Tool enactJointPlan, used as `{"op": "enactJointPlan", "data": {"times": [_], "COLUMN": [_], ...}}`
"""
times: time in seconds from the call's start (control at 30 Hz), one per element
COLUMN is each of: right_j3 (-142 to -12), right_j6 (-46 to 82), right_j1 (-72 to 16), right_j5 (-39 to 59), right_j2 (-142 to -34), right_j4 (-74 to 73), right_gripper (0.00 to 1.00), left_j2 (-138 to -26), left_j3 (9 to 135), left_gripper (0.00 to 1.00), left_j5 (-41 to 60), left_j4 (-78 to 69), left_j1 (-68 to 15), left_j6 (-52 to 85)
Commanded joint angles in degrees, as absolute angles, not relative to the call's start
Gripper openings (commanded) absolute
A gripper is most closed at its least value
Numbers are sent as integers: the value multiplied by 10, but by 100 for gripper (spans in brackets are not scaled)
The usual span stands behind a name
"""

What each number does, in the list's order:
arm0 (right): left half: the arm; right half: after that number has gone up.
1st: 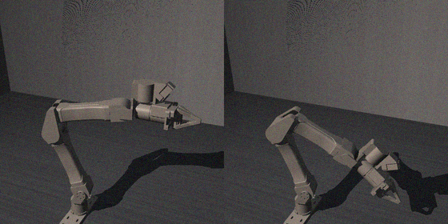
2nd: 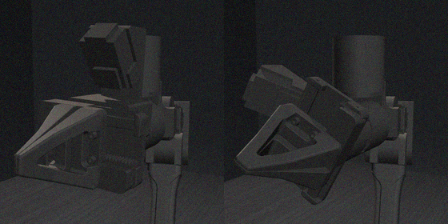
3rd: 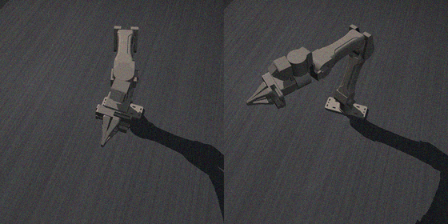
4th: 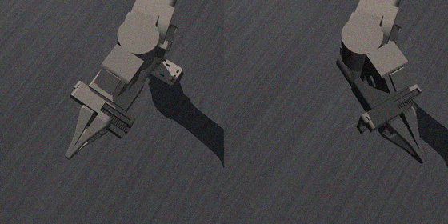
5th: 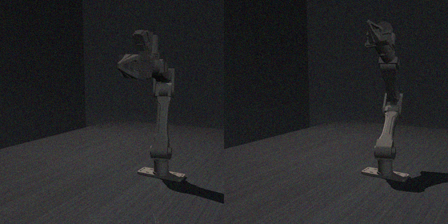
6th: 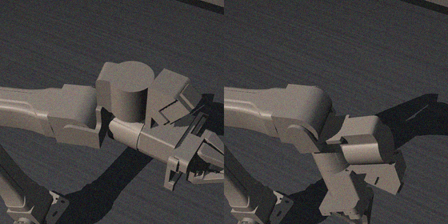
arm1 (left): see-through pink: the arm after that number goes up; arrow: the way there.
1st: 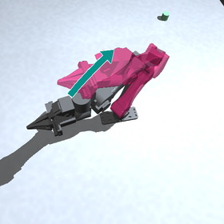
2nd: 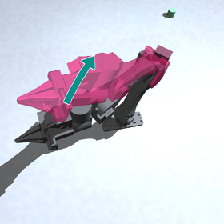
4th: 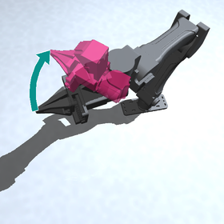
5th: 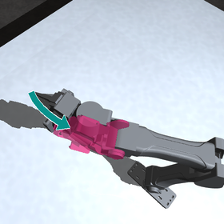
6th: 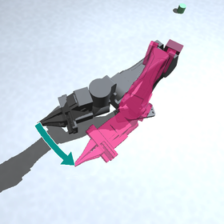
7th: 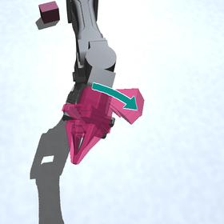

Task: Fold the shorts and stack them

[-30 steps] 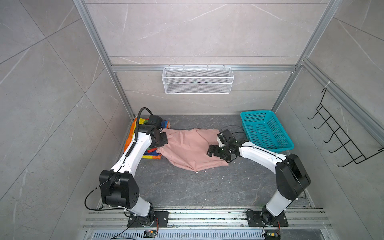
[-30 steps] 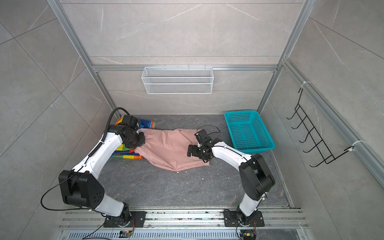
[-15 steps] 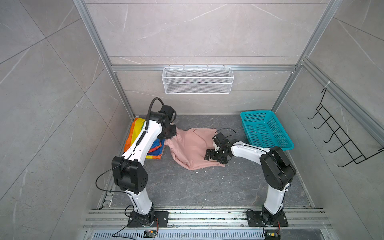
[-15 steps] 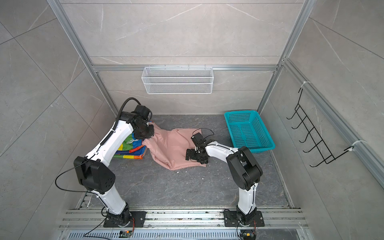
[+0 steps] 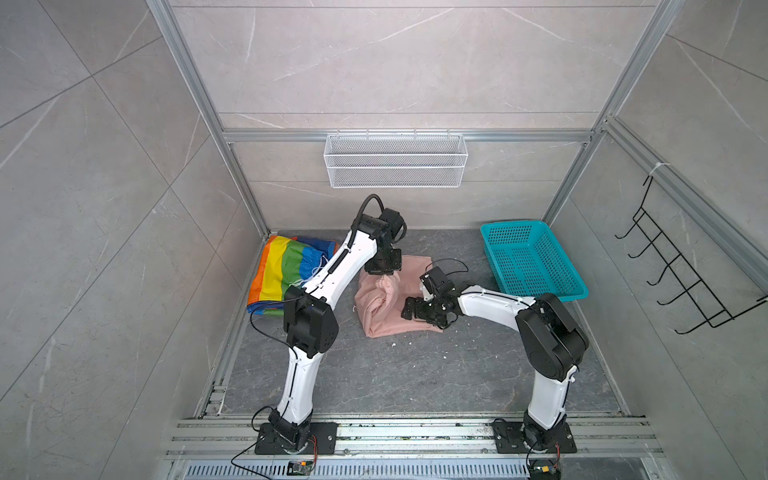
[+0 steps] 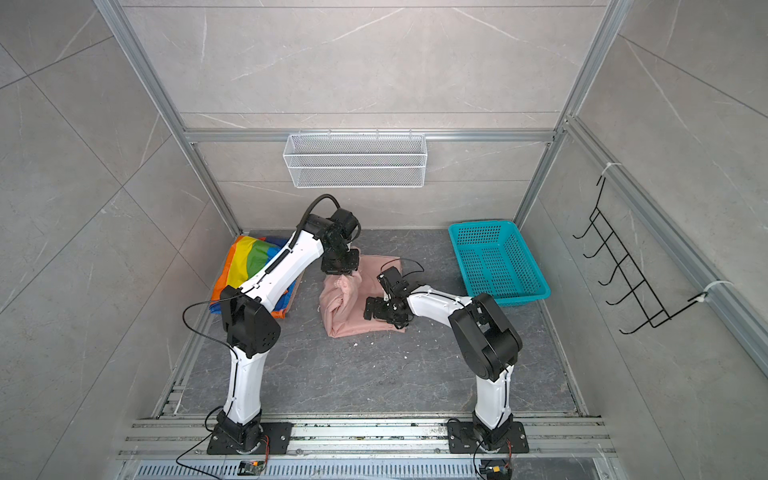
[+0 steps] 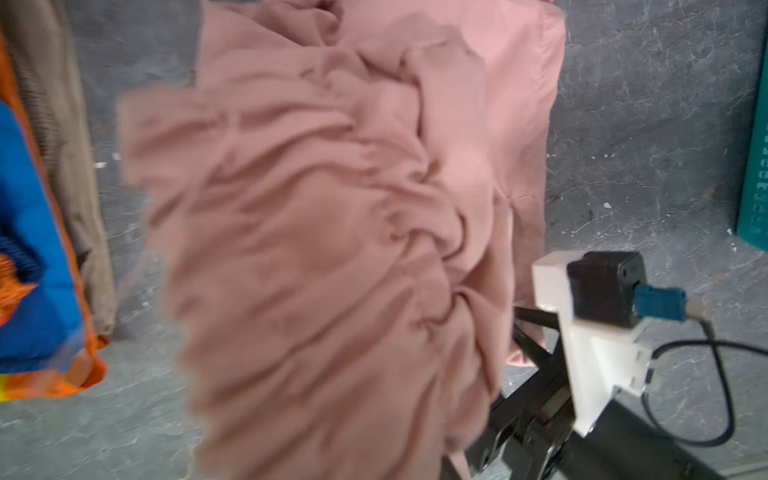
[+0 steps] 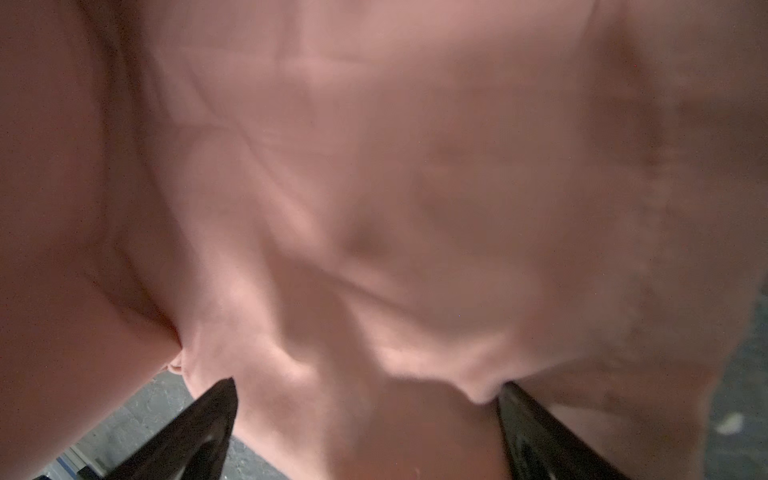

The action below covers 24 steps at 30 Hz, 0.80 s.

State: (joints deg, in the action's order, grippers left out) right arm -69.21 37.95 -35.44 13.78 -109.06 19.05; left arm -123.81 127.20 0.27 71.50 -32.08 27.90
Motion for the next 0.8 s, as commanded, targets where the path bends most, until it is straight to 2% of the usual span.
{"op": "enactJointPlan", "data": {"times": [0.0,0.2,0.3,0.4,0.53,0.57,0.6,0.63,0.7,0.77], "right_j3": [-665,-650,-634,-617,-593,-591,-592,-597,-612,-638], "right_j6": [394,397,398,397,393,391,387,384,378,375], "right_j1": [-363,-364,-364,-362,-343,-336,-327,-317,-301,-289], "right_j5": [154,163,163,162,162,162,162,161,161,161], "right_j2": [-1123,-1101,-1068,-1023,-947,-931,-914,-898,-878,-873], "right_j4": [194,181,179,187,210,217,228,240,258,269], "right_gripper": [99,99,99,99,99,99,99,99,99,99], "left_j2": [-1249,-1262,-1259,-1259,-1227,-1213,-1196,-1178,-1134,-1074], "left_j3": [1287,1252,1223,1222,1231,1227,1222,1215,1181,1095], "left_gripper": [14,21,30,46,61,71,88,99,99,99], "left_j5": [52,113,146,156,147,147,150,155,165,185], "left_j4": [706,633,579,561,559,554,547,541,514,440], "left_j1": [-323,-328,-327,-327,-315,-309,-302,-295,-279,-261], "left_j6": [305,331,340,343,330,327,324,323,333,373]}}
